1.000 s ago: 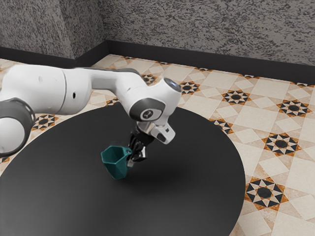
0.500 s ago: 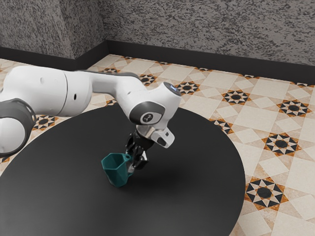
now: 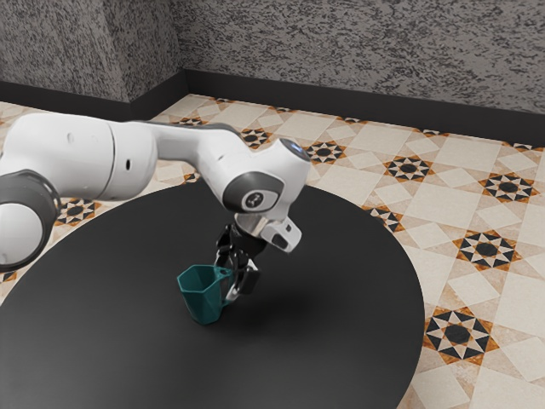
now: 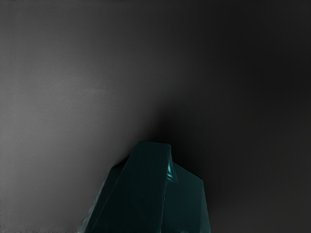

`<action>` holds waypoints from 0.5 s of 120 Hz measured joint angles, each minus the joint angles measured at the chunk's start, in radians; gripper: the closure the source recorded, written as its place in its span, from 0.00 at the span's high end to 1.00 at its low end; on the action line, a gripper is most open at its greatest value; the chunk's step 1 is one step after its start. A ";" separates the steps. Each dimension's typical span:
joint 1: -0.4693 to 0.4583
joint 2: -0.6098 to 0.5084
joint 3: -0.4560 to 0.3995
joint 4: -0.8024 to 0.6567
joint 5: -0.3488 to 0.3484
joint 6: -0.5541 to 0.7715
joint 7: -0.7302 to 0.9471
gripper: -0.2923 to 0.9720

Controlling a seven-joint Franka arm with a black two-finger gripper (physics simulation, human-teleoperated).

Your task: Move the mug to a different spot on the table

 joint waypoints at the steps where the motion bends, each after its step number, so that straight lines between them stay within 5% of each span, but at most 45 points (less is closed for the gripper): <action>1: 0.000 -0.001 0.000 0.001 0.000 0.000 0.000 0.74; 36: 0.000 -0.036 -0.017 0.068 -0.009 0.000 -0.001 0.76; 60: 0.020 -0.201 -0.018 0.048 -0.138 0.017 0.022 0.77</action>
